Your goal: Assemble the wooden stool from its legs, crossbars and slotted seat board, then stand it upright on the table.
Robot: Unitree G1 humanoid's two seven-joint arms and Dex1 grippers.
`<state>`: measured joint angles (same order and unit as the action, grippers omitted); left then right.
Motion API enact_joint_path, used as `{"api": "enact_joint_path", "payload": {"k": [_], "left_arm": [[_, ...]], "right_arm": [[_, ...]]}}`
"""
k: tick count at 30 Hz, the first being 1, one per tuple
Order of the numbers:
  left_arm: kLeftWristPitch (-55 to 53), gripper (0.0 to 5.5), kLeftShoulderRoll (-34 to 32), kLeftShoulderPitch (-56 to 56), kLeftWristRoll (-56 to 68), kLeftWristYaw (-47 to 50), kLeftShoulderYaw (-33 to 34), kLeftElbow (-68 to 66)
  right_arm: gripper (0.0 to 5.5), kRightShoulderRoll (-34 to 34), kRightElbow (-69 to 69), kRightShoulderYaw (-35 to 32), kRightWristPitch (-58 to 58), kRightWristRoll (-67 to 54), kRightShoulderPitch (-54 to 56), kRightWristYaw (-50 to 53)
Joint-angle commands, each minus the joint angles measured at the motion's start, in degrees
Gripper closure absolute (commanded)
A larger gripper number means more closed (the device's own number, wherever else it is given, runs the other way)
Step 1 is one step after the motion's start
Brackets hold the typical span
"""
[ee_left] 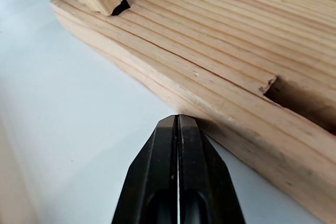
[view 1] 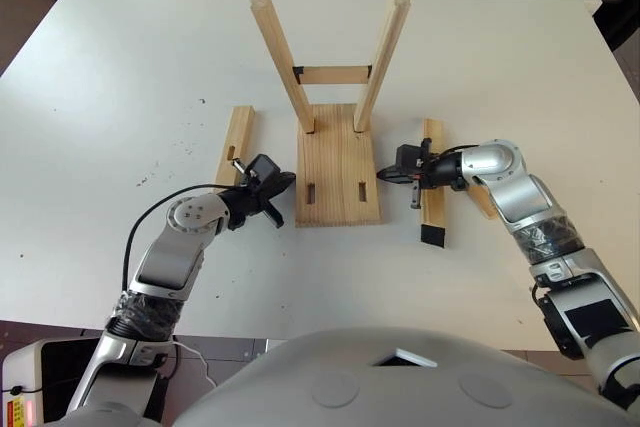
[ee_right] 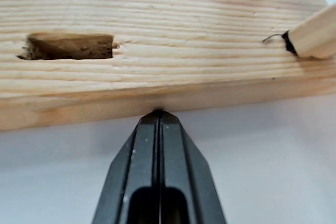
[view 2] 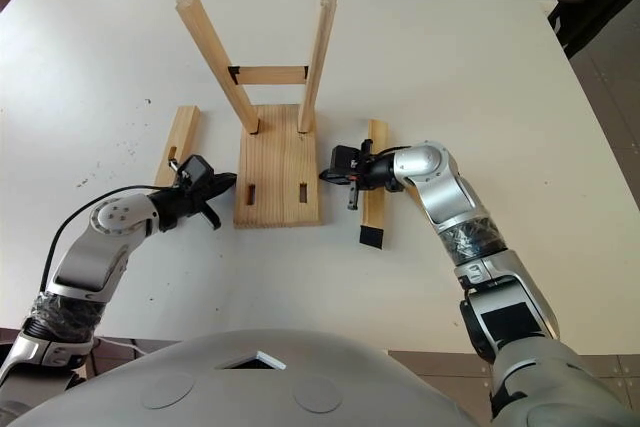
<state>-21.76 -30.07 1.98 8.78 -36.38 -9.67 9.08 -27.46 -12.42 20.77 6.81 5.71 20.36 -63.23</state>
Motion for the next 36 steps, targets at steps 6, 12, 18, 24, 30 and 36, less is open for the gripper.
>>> {"api": "enact_joint_path", "payload": {"k": [6,12,18,24,30,36], "left_arm": [[0.79,5.47,3.61,-2.68,-0.12,-2.19,-3.9,-1.46],[0.77,5.47,5.04,-2.04,-0.38,-0.52,-3.12,-1.16],[1.18,5.47,2.72,0.98,0.32,2.37,5.22,-0.47],[-0.2,5.47,1.0,5.02,3.96,2.84,12.91,6.28],[-8.81,5.5,14.94,-2.88,23.59,16.29,19.17,25.32],[-9.23,5.5,23.05,-0.29,21.8,29.14,18.22,29.15]], "right_arm": [[5.5,0.5,-1.56,1.74,1.77,-0.27,-1.26,1.01],[5.5,-1.1,-0.19,-0.41,2.55,-1.67,-1.44,1.62],[5.5,-5.51,6.46,-7.67,6.45,-6.11,-3.59,2.51],[5.5,-6.44,10.45,-18.86,12.22,-13.29,-5.06,7.85],[5.12,-5.83,18.01,-27.73,24.8,-19.03,-7.89,17.47],[4.22,-6.97,27.72,-30.76,33.07,-21.05,-20.34,21.56]]}}
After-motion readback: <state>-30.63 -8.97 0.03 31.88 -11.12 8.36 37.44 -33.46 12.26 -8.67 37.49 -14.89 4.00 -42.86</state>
